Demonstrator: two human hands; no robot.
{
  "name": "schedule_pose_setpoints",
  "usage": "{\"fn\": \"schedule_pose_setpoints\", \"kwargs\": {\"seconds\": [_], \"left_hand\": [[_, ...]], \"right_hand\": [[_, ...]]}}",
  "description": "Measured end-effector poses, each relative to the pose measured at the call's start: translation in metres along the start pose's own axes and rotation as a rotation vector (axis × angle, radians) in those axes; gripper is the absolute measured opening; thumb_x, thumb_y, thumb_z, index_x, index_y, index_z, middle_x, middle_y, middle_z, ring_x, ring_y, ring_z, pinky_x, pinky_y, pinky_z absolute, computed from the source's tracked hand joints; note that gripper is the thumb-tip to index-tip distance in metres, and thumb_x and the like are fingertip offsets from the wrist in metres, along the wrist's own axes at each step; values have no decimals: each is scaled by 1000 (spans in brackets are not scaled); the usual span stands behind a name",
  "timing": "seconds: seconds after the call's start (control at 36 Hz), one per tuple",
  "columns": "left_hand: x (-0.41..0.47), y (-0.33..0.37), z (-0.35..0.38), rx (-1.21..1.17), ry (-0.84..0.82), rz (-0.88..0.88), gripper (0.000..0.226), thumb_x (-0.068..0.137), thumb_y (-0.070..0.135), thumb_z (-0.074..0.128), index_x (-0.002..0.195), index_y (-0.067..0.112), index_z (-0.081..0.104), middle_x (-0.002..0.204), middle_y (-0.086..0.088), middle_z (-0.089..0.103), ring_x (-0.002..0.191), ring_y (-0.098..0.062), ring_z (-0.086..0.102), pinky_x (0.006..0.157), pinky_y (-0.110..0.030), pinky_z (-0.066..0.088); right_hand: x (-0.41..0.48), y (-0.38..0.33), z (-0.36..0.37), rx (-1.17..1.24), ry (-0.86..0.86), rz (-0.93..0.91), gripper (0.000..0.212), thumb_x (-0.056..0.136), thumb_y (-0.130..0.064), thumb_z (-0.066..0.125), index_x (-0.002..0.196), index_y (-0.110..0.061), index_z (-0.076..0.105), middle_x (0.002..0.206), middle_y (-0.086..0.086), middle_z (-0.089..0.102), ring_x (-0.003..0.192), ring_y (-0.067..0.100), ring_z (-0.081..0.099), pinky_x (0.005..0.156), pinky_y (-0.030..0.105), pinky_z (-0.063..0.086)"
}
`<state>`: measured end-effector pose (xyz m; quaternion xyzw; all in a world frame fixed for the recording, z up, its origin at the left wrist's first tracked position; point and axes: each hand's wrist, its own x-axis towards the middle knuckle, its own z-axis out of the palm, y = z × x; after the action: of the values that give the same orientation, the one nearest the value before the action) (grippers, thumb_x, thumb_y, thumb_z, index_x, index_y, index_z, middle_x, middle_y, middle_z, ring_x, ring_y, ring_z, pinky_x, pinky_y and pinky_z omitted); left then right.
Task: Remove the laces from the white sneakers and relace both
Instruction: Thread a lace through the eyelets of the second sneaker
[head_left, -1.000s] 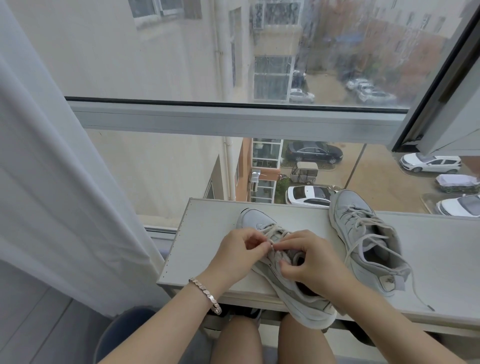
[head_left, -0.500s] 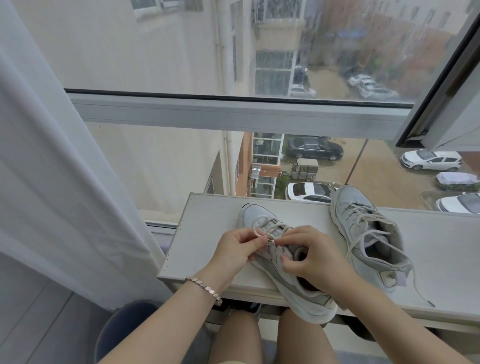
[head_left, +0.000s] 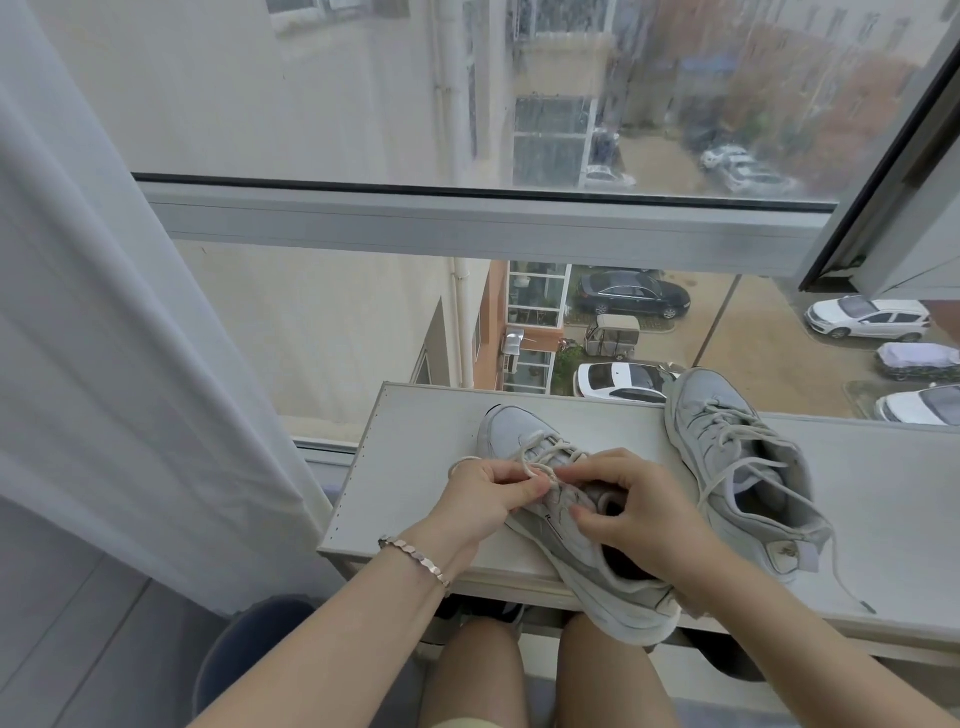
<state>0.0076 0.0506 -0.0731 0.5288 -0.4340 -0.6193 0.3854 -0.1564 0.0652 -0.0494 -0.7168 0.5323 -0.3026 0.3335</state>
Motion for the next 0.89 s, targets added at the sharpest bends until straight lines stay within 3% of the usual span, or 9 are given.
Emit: {"fn": "schedule_pose_setpoints", "kwargs": {"seconds": [0.08,0.19,0.31,0.36,0.44,0.53,0.67,0.78,0.89], "left_hand": [[0,-5,4,18,75,98,24,73,-7,72,63,14,73,67,11,71,67,4,65,60,-6,45],[-4,-7,9,108,176,251,32,70,-8,73,61,22,74,66,11,70,70,1,66,70,-14,49],[-13,-9,12,462,271,432,11,78,10,73,86,16,77,80,13,58,78,18,51,66,-1,38],[-17,-11,15,552,288,484,14,80,17,71,93,14,75,82,14,52,81,22,47,67,2,36],[-22,-3,18,607,311,451,9,81,29,70,74,25,75,68,12,49,70,9,49,62,-2,34],[-20,0,17,650,334,408,42,82,30,69,43,28,52,42,11,45,57,1,47,51,-10,32],[-19,9,22,684,316,324,20,81,25,65,64,15,71,49,9,54,51,-3,49,49,-10,34],[-15,8,20,605,300,256,26,82,17,62,61,1,66,62,-16,63,53,-14,48,48,-14,35],[-12,8,19,454,233,141,33,86,13,60,56,-1,64,57,-19,63,52,-21,57,57,-33,53]], "right_hand": [[0,-1,-1,-6,-14,8,46,73,-7,73,84,-50,61,97,-12,61,89,0,59,77,6,43],[0,0,-1,-6,-6,9,43,72,-7,73,85,-46,62,95,-15,61,88,-3,59,78,4,41],[0,3,1,18,2,17,40,72,-6,74,86,-42,63,96,-12,62,89,-3,59,81,6,43],[-1,3,2,34,16,16,35,72,-9,75,86,-39,64,95,-12,63,87,-7,59,78,4,43],[-1,4,2,51,22,19,37,71,-8,75,89,-38,64,97,-12,66,88,-9,61,79,4,44],[-3,3,2,70,25,20,44,71,-5,75,88,-42,60,97,-10,68,90,-8,62,83,8,46],[-3,-1,2,-24,29,0,34,71,-12,76,83,-41,63,93,-16,63,89,-6,58,79,5,42],[3,-8,-1,-142,-10,-9,13,74,-18,74,85,-25,74,80,-21,59,82,-5,54,73,3,39],[14,-21,-8,-251,-116,37,12,78,-21,65,81,-18,77,73,-4,71,72,10,61,64,17,44]]}}
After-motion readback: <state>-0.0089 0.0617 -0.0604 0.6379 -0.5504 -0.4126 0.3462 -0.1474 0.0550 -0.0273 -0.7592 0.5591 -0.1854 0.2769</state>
